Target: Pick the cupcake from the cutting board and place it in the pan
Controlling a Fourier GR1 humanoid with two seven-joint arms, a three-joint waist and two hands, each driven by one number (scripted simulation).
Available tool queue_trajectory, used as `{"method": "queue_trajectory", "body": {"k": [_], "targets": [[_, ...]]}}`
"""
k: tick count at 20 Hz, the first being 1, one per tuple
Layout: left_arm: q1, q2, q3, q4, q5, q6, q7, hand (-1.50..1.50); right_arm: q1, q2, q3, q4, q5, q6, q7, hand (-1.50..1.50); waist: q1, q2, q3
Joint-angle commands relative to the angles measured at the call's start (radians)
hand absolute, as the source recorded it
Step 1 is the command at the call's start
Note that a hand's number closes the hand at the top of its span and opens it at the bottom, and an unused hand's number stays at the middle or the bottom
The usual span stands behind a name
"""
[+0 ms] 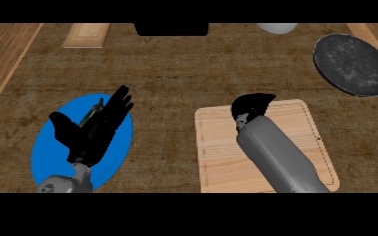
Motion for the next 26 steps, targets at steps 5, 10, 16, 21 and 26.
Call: {"method": "queue_trajectory", "body": {"k": [5,10,16,21,26], "targets": [[0.025,-0.013,0.015,-0.017,-0.015,-0.029,0.0,0.0,0.042,-0.076,0.069,0.035,0.144,-0.049,-0.114,1.5,0.014,0.004,0.001],[-0.057,-0.03,0.044,-0.039,-0.028,-0.007,0.094,0.0,0.045,-0.058,0.077,0.026,0.22,-0.034,-0.141,1.5,0.011,0.004,0.001],[0.005,-0.032,0.059,-0.027,-0.036,0.002,0.038,0.0,0.205,-0.225,0.15,-0.307,0.156,-0.214,-0.474,1.5,-0.035,-0.009,0.002],[0.061,-0.023,0.078,-0.032,-0.015,-0.004,0.033,0.0,0.278,-0.331,0.065,-0.528,0.02,-0.427,-0.768,1.5,-0.081,-0.025,0.007],[0.056,-0.014,0.099,-0.046,-0.021,0.013,0.032,0.0,0.404,-0.471,-0.102,-0.713,-0.067,-0.693,-0.953,1.5,-0.105,-0.02,0.007]]}}
